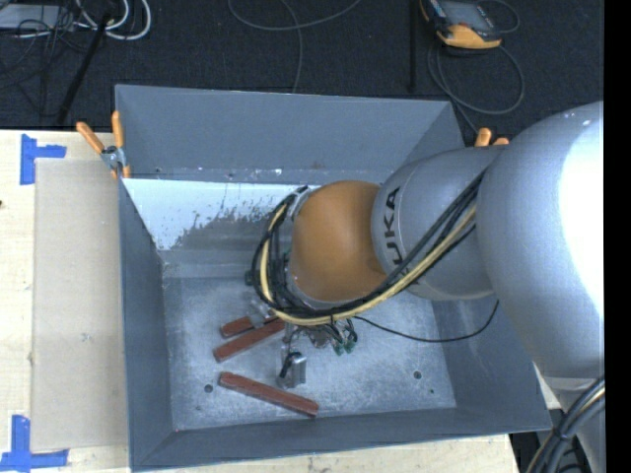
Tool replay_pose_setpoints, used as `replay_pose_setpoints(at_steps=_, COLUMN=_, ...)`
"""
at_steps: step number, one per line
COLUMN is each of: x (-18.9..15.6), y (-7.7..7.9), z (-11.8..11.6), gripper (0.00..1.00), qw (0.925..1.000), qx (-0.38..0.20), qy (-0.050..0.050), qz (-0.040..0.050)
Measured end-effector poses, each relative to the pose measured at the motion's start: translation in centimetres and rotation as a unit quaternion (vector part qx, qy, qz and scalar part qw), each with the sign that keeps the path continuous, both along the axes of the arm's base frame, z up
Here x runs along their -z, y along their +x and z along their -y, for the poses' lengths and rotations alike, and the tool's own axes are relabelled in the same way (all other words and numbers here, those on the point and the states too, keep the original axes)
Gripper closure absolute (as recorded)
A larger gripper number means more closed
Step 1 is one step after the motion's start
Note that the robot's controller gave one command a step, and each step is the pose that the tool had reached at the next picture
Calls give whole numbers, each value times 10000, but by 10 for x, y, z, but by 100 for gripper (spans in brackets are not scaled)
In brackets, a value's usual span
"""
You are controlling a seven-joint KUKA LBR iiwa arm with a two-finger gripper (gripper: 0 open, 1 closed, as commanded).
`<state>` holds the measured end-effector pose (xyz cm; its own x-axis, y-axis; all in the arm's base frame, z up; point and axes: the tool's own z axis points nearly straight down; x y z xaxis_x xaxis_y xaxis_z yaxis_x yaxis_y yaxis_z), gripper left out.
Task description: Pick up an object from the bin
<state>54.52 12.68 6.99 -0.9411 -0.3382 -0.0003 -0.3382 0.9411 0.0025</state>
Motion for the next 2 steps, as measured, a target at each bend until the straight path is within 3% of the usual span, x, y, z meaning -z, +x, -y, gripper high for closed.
replay_pose_setpoints(at_steps=1, x=0, y=23, z=70, gripper=0, qw=9997, qx=-240, qy=-22, qz=22)
replay_pose_setpoints(at_steps=2, x=-3, y=27, z=10, gripper=0, qw=9920, qx=-1260, qy=-4, qz=16)
